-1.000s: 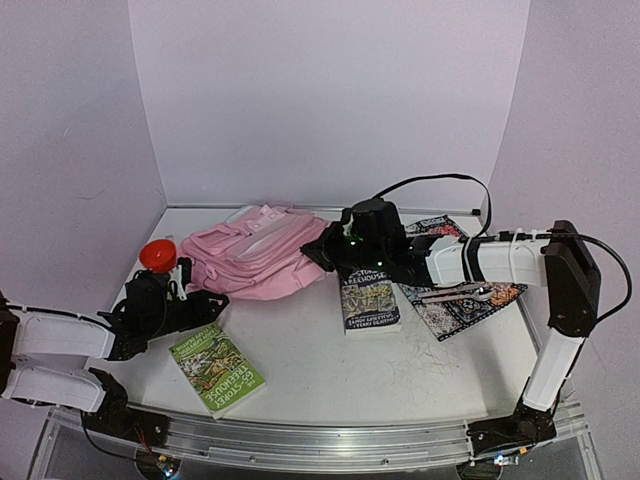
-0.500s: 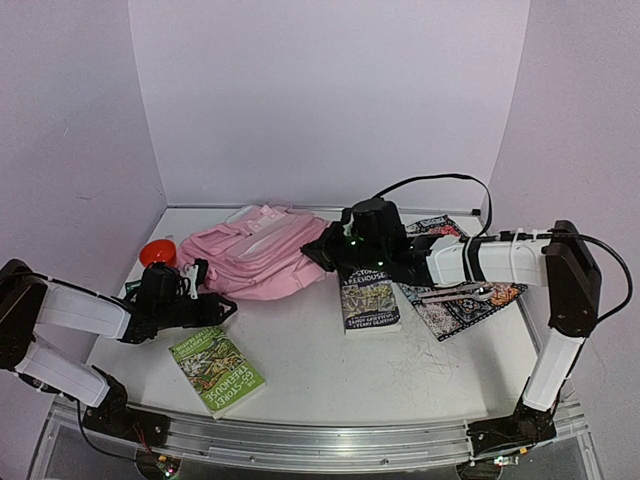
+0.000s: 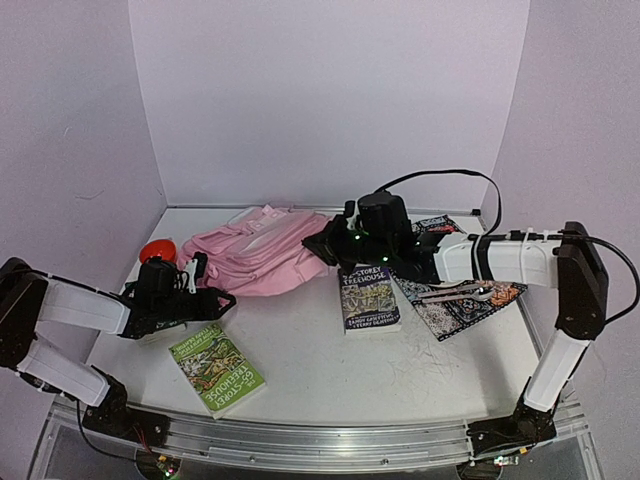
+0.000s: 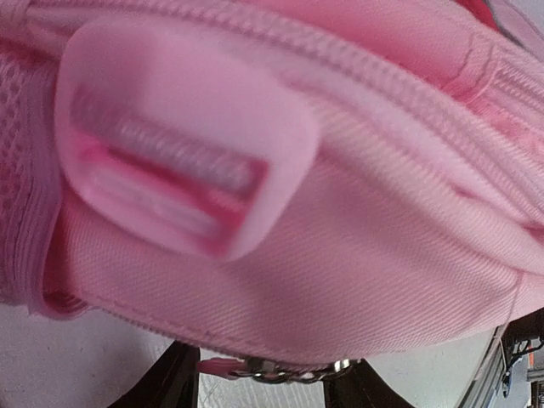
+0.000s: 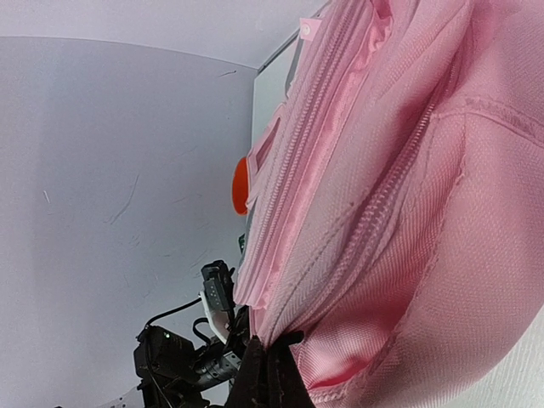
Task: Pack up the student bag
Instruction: Pick up the largest pocket of the bag from the student bag.
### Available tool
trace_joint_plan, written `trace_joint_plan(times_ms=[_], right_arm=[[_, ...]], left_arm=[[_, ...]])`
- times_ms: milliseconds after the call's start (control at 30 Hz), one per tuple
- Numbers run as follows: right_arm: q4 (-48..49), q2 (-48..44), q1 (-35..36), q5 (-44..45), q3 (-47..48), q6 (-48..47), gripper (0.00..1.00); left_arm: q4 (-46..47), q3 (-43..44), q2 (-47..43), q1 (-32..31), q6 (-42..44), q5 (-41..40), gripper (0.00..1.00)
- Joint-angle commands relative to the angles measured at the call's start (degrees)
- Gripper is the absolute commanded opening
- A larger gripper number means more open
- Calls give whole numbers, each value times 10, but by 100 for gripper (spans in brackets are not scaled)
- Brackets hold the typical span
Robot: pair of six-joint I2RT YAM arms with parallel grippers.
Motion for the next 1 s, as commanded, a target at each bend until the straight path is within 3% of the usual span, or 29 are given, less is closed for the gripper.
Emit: trace_joint_plan(times_ms=[0,967], right_arm=[[73,-54,-1,-6,11,-12,0],[75,-50,-1,-4,19,-16,0]], left_arm=[[51,26,-5,3,4,48,50],[50,-20,-72,18,-149,82,51]])
